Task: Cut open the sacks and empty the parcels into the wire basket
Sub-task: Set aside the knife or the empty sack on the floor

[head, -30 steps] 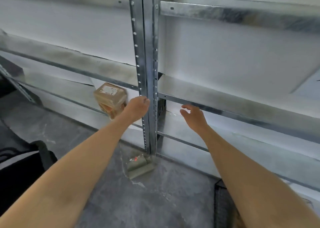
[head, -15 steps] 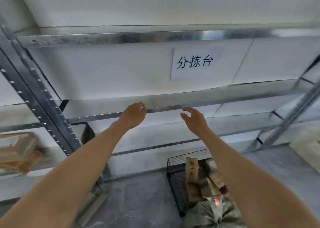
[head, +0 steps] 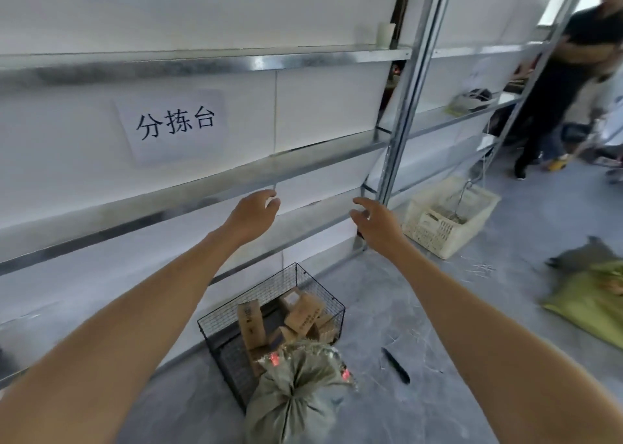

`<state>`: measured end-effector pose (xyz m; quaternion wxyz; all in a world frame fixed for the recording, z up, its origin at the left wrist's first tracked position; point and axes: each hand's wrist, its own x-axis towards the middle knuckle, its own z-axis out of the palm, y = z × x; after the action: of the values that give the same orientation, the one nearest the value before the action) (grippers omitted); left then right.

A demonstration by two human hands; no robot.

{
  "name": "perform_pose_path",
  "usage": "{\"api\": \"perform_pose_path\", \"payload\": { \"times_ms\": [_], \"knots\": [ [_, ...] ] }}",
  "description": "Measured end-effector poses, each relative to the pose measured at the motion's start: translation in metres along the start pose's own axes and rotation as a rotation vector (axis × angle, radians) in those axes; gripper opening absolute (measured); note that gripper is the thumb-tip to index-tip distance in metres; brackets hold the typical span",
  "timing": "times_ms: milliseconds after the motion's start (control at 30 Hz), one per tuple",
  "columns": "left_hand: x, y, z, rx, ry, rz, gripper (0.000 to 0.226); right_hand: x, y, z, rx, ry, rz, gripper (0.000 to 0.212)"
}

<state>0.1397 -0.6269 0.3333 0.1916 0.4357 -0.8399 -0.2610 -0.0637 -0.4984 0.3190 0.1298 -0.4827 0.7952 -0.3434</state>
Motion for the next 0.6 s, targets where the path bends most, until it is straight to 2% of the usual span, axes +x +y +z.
{"api": "perform_pose_path", "payload": {
  "times_ms": [267, 600],
  "knots": [
    [0.028, 0.112, 0.071, -0.029, -0.068, 0.153, 0.043, -0.018, 0.097, -0.107, 0.001, 0.163, 0.107, 0.041],
    [0.118, 0.186, 0.149, -0.036, -0.106, 0.215, 0.045, 0.033, 0.196, -0.178, -0.034, 0.249, 0.204, 0.039]
  ]
}}
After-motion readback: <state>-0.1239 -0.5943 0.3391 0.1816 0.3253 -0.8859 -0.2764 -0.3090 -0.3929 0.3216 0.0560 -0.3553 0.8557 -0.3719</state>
